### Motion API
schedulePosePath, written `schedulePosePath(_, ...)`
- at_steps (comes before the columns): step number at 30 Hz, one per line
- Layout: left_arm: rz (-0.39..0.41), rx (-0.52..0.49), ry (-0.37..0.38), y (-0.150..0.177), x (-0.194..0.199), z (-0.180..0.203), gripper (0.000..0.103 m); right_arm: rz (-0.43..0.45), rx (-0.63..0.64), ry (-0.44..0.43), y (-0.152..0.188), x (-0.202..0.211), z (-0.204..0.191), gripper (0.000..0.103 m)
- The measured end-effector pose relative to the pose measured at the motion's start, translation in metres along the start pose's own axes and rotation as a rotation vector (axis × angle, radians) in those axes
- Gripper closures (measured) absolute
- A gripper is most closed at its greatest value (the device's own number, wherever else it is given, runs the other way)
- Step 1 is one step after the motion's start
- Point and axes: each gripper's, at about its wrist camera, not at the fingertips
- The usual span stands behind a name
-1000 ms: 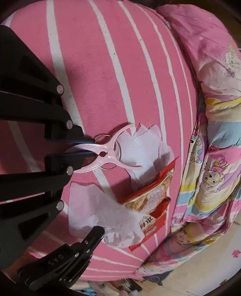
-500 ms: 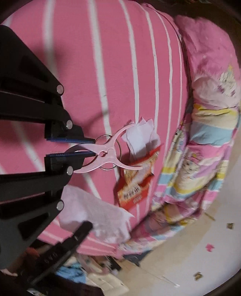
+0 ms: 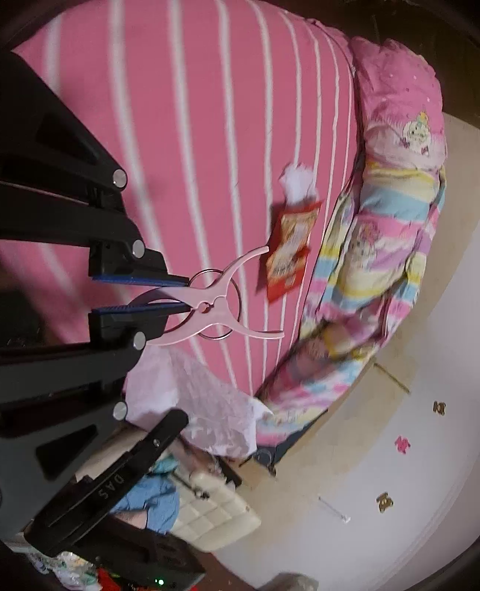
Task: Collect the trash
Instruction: 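Carry the clothespin and tissue from the bed to above the bin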
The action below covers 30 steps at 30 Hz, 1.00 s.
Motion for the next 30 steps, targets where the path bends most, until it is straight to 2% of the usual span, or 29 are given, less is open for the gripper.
schedulePosePath(3, -0.021, 0.0, 0.05, 0.016, 0.009, 0.033, 0.095, 0.002, 0.009, 0.024, 0.005, 0.037, 0.014, 0.101)
schedulePosePath(7, -0.072, -0.052, 0.104, 0.038, 0.008, 0.08, 0.095, 0.02, 0.002, 0.083, 0.024, 0.08, 0.042, 0.101)
schedulePosePath(13, -0.196, -0.123, 0.184, 0.075, -0.016, 0.14, 0.095, 0.023, -0.102, 0.191, 0.062, 0.13, 0.115, 0.101)
schedulePosePath(18, -0.323, -0.201, 0.258, 0.113, -0.051, 0.187, 0.095, 0.015, -0.18, 0.301, 0.094, 0.162, 0.178, 0.101)
schedulePosePath(20, -0.394, -0.243, 0.31, 0.135, -0.07, 0.207, 0.095, 0.001, -0.216, 0.344, 0.109, 0.173, 0.205, 0.101)
schedulePosePath(23, -0.476, -0.318, 0.335, 0.169, -0.095, 0.233, 0.095, -0.025, -0.253, 0.396, 0.127, 0.182, 0.236, 0.101)
schedulePosePath(25, -0.526, -0.338, 0.341, 0.188, -0.112, 0.244, 0.095, -0.054, -0.286, 0.443, 0.145, 0.186, 0.261, 0.101)
schedulePosePath(28, -0.625, -0.323, 0.387, 0.211, -0.14, 0.255, 0.095, -0.095, -0.336, 0.492, 0.17, 0.192, 0.29, 0.101)
schedulePosePath(30, -0.684, -0.355, 0.391, 0.227, -0.159, 0.263, 0.095, -0.119, -0.358, 0.514, 0.181, 0.19, 0.306, 0.101)
Point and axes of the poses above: each gripper's, at about its wrist camera, not at the fingertips, and x roughly against the way its jaws point, z to its right, y to its underside, and after that the axes turned 8 degrees about -x, right-handed
